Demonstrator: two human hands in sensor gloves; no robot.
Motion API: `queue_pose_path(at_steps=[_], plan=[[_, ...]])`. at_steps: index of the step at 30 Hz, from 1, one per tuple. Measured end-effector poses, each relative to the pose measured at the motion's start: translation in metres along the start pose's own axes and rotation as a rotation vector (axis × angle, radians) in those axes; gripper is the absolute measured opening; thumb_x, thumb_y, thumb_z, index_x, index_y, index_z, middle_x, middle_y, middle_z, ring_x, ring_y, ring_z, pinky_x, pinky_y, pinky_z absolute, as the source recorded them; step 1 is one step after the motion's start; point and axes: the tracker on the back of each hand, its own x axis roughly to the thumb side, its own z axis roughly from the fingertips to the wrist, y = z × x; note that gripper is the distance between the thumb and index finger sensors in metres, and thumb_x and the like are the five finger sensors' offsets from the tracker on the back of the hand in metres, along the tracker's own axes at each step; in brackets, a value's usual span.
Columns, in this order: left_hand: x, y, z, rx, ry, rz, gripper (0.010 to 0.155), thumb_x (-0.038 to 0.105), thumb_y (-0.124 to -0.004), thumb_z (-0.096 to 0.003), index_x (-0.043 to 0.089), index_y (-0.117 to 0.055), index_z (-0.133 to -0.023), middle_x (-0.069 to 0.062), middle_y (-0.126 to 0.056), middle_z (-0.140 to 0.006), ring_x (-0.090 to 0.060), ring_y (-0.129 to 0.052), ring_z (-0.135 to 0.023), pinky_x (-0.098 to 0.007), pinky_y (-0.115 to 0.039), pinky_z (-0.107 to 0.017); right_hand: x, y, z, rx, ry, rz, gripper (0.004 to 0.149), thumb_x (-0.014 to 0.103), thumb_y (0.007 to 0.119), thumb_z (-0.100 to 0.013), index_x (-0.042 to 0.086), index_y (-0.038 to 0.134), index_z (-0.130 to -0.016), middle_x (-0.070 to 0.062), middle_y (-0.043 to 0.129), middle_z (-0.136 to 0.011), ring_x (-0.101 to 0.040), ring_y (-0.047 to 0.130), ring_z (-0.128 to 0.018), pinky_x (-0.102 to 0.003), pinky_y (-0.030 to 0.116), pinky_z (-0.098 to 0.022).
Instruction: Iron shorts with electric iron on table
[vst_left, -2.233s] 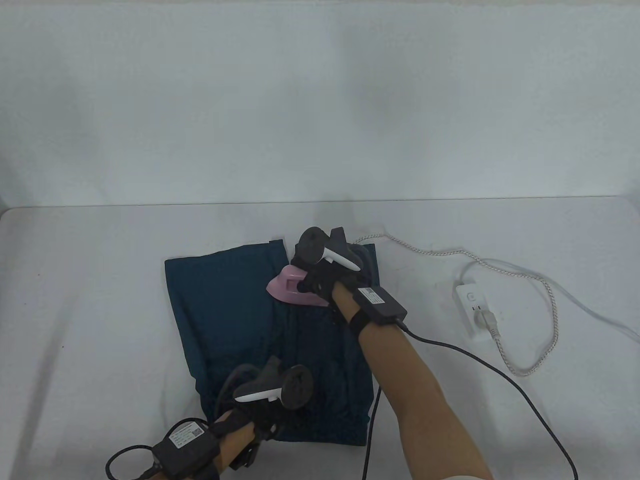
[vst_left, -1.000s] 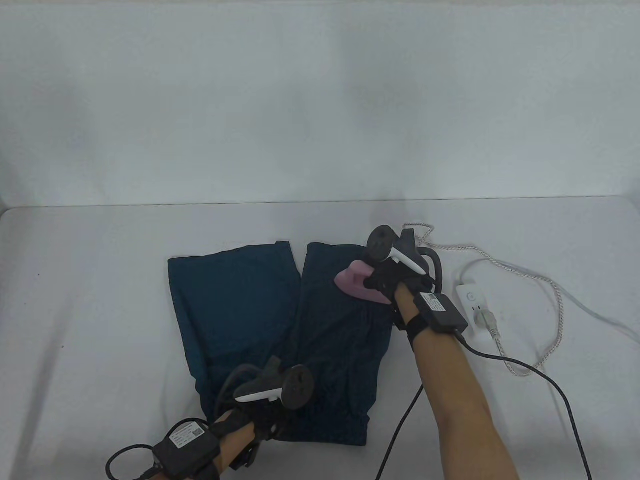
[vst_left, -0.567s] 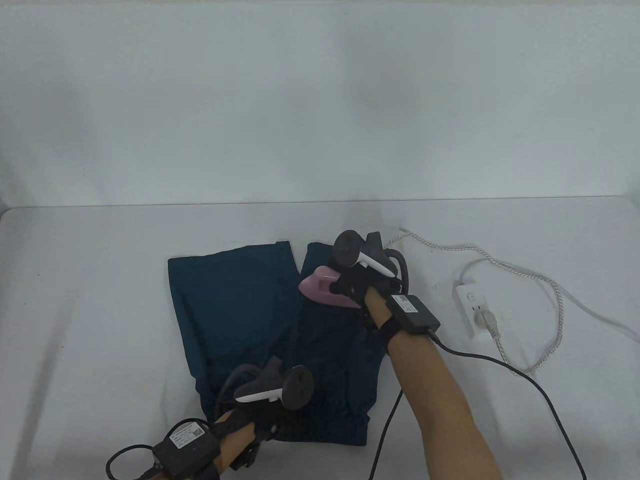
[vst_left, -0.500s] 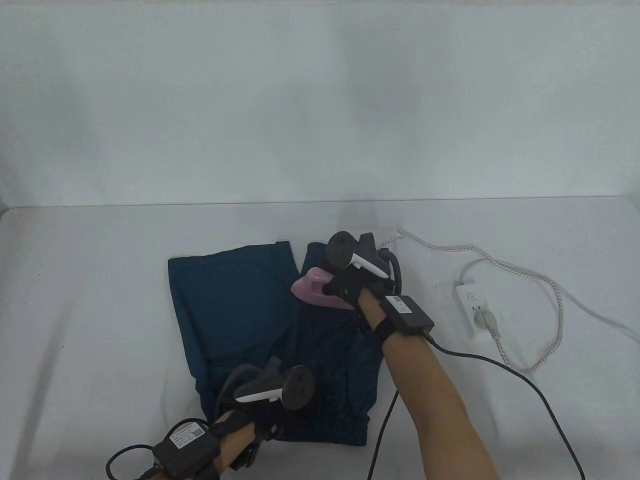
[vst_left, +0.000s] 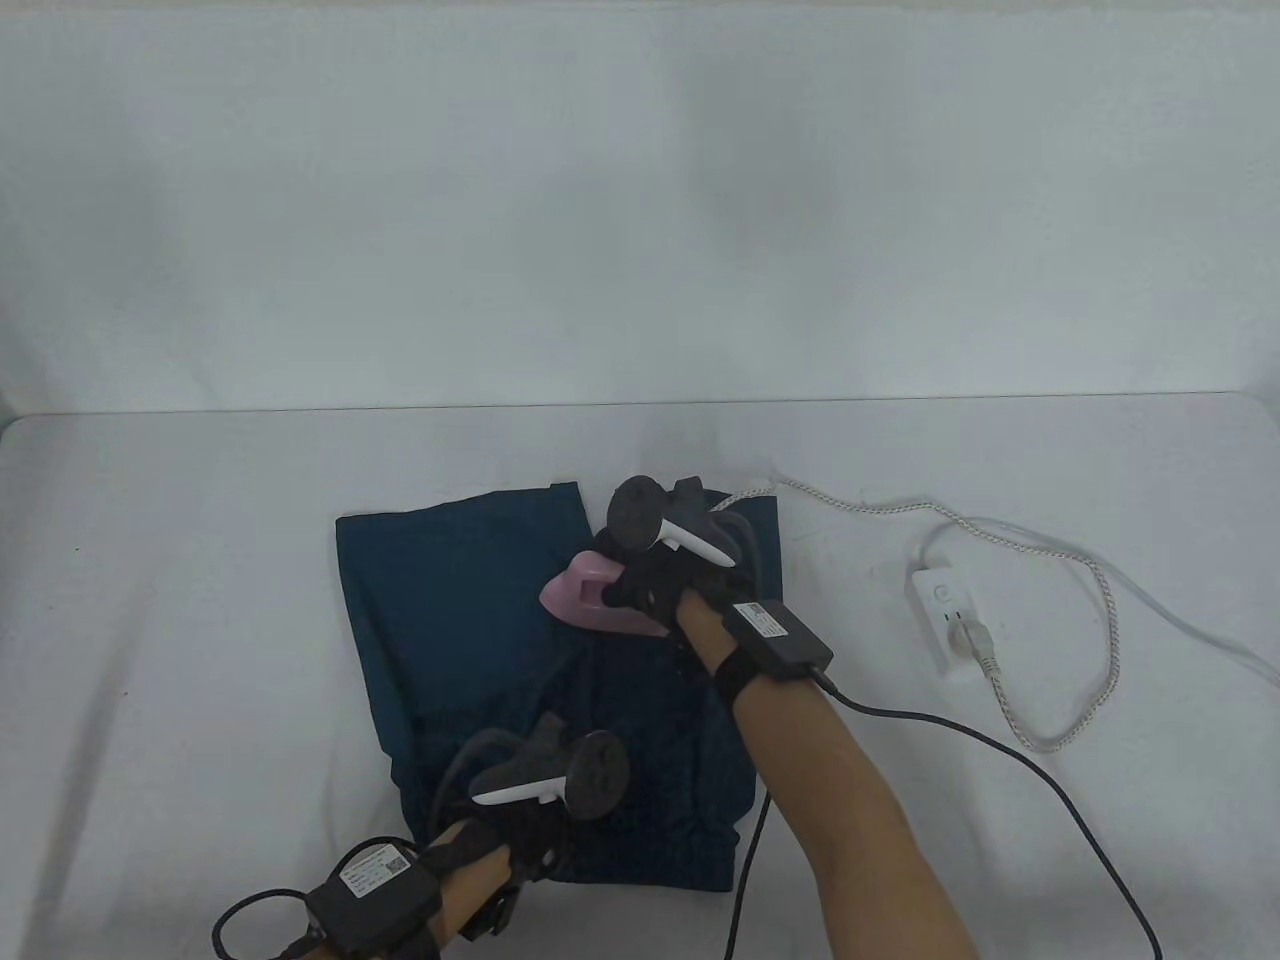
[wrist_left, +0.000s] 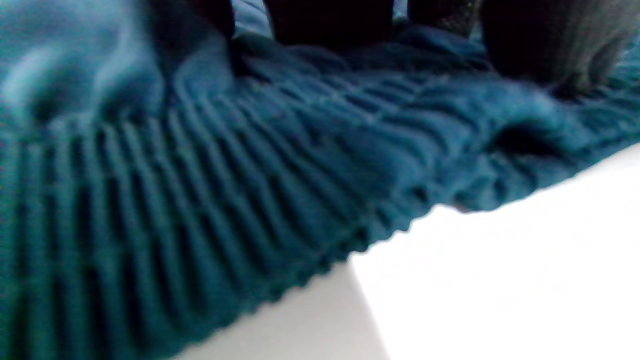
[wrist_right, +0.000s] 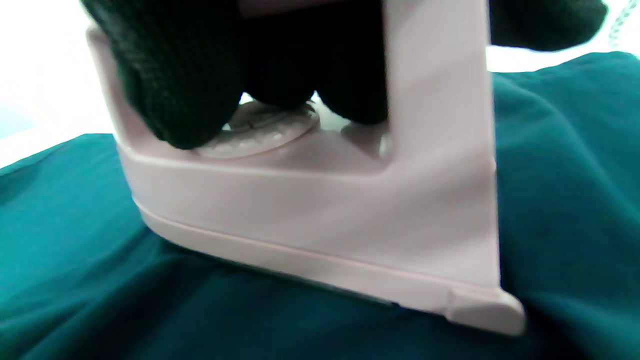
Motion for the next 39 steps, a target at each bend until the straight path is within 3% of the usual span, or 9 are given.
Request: queue_pose_path(at_steps=[25, 30, 39], plan=[[0.000, 0.000, 0.000, 0.002, -0.002, 0.001, 0.073, 0.062, -0.076, -0.0415, 0.049, -0.045, -0.106, 0.011, -0.042, -0.112, -0.018, -0.052, -0.099, -0.057, -0.052, -0.076, -0.101, -0.015, 0.053, -0.002, 0.148, 0.041, 0.060, 0.047, 0.095, -0.038, 0.045, 0.071, -0.093, 0.013, 0.092, -0.069, -0.013, 0.096, -0.060, -0.047, 0.082, -0.034], [0.000, 0.000, 0.000, 0.002, -0.002, 0.001, 0.073, 0.062, -0.077, -0.0414, 0.049, -0.045, -0.106, 0.011, -0.042, -0.113, -0.018, -0.053, -0.099, -0.057, -0.052, -0.076, -0.100, -0.013, 0.053, -0.015, 0.138, 0.026, 0.060, 0.046, 0.096, -0.038, 0.044, 0.071, -0.093, 0.013, 0.092, -0.069, -0.013, 0.095, -0.060, -0.047, 0.082, -0.034], [0.000, 0.000, 0.000, 0.002, -0.003, 0.003, 0.073, 0.062, -0.077, -0.0415, 0.049, -0.045, -0.106, 0.011, -0.041, -0.112, -0.018, -0.052, -0.099, -0.057, -0.052, -0.076, -0.058, -0.004, 0.040, -0.007, 0.049, -0.038, 0.060, 0.047, 0.095, -0.038, 0.044, 0.071, -0.093, 0.013, 0.092, -0.069, -0.013, 0.096, -0.059, -0.047, 0.083, -0.034]])
